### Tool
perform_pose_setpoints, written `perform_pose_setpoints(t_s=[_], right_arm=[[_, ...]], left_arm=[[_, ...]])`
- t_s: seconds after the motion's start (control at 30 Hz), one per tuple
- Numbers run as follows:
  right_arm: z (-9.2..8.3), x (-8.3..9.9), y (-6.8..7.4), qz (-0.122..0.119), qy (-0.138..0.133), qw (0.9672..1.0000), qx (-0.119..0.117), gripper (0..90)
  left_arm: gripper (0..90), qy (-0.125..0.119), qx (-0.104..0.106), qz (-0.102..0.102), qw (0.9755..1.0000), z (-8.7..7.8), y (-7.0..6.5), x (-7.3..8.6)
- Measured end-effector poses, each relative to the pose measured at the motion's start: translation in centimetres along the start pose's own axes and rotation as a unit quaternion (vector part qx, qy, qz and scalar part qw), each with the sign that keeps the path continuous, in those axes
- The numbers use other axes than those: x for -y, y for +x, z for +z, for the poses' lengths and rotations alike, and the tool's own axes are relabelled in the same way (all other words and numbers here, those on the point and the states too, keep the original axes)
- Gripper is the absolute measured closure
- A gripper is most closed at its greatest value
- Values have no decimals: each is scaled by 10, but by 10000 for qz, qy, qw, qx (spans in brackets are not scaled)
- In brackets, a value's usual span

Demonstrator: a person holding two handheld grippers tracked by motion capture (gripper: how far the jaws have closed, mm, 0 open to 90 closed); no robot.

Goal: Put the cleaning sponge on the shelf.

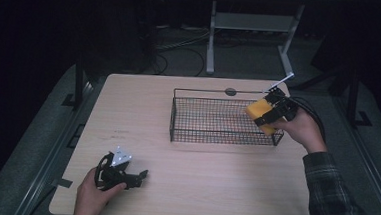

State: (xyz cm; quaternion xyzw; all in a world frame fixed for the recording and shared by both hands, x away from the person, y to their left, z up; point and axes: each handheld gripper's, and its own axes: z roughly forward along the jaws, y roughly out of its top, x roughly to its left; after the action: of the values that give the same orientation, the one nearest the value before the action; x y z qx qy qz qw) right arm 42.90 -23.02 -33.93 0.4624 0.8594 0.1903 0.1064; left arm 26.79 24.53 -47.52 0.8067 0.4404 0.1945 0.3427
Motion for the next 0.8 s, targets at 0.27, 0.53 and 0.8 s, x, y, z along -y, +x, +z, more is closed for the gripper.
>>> perform_pose_setpoints(t_s=[0.27, 0.53, 0.8], right_arm=[[11, -6, -8, 157, -33, 9998, 78, 224], [26, -10, -18, 414, -55, 9991, 96, 224], [40, -12, -19, 451, 32, 9990, 61, 223]], left_arm=[[129, 0, 0, -3, 10000, 0, 0, 0], [129, 2, -1, 0, 10000, 0, 0, 0], [129, 0, -2, 0, 10000, 0, 0, 0]])
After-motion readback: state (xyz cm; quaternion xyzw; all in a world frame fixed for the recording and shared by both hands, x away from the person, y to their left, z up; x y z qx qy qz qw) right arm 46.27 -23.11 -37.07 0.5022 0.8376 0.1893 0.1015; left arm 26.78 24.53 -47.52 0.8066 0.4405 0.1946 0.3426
